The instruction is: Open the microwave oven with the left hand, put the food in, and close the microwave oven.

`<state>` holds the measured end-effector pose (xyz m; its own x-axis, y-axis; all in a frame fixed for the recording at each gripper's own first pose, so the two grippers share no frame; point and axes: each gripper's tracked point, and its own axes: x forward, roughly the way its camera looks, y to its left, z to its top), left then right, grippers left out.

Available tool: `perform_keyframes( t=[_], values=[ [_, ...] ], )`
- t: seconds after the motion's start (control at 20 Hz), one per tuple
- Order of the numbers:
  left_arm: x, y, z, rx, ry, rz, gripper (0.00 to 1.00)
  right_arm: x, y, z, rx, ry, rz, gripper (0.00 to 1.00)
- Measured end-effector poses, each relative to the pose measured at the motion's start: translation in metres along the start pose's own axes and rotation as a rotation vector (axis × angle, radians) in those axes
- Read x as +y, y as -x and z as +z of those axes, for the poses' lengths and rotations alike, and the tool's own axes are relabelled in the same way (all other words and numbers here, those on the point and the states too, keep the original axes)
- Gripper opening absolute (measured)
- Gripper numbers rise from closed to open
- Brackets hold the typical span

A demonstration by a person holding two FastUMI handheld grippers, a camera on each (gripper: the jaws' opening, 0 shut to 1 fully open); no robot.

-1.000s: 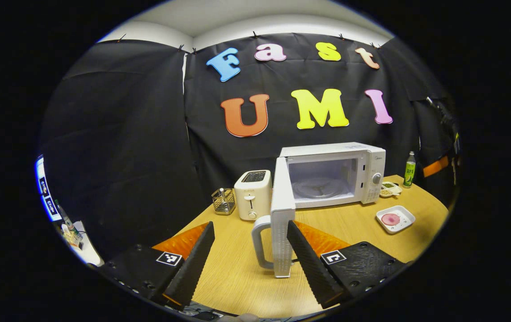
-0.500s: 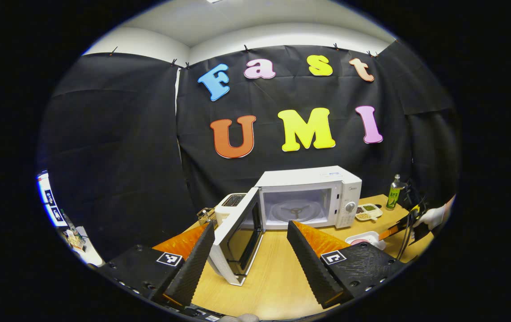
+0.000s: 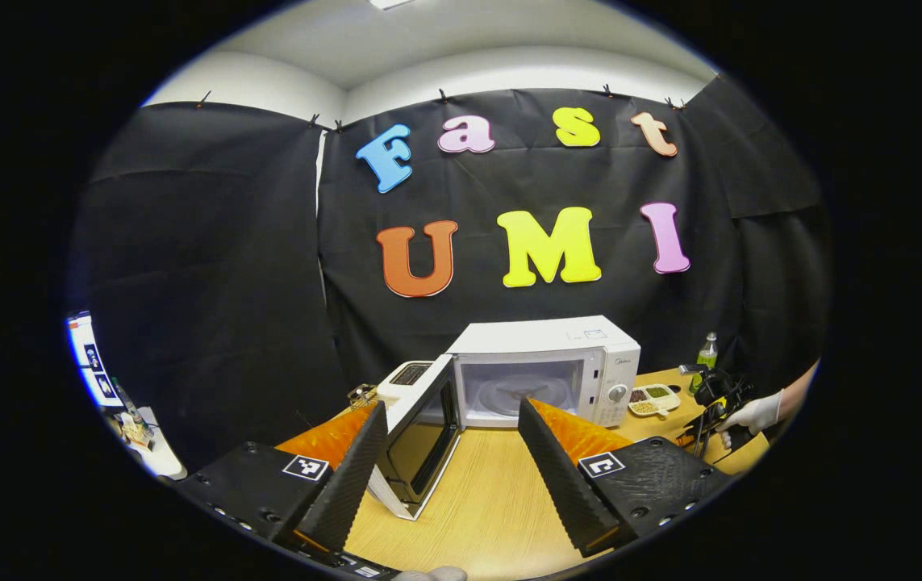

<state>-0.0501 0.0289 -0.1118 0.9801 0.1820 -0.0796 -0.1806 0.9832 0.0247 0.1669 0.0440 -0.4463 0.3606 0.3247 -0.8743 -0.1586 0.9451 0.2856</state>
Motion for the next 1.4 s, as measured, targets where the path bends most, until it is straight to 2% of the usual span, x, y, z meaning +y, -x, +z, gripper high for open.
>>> perform_keyframes(
  t=[0.4,0.45,0.6,1.0,1.1,1.15,1.2,1.4],
  values=[
    [0.029,-0.008,0.006,-0.030,0.015,-0.083,0.97,0.056,0.044,0.019,-0.187,-0.010,0.061,0.04],
    [0.034,-0.007,0.007,-0.033,0.012,-0.090,0.96,0.066,0.049,0.022,-0.215,-0.021,0.072,0.00],
    [0.046,-0.013,0.008,-0.034,0.008,-0.110,0.96,0.101,0.054,0.030,-0.284,-0.072,0.119,0.04],
    [0.077,-0.018,-0.001,-0.005,0.011,-0.130,0.96,0.212,0.044,0.086,-0.585,-0.374,0.267,0.04],
    [0.083,-0.020,-0.010,0.009,0.013,-0.137,0.96,0.236,0.031,0.101,-0.655,-0.475,0.273,0.03],
    [0.085,-0.022,-0.016,0.018,0.019,-0.146,0.96,0.247,0.021,0.109,-0.680,-0.521,0.279,0.00],
    [0.089,-0.025,-0.023,0.029,0.021,-0.145,0.96,0.256,0.012,0.115,-0.700,-0.569,0.282,0.04],
    [0.108,-0.040,-0.043,0.054,-0.001,-0.129,0.96,0.277,-0.024,0.148,-0.789,-0.709,0.251,0.04]
  ],
)
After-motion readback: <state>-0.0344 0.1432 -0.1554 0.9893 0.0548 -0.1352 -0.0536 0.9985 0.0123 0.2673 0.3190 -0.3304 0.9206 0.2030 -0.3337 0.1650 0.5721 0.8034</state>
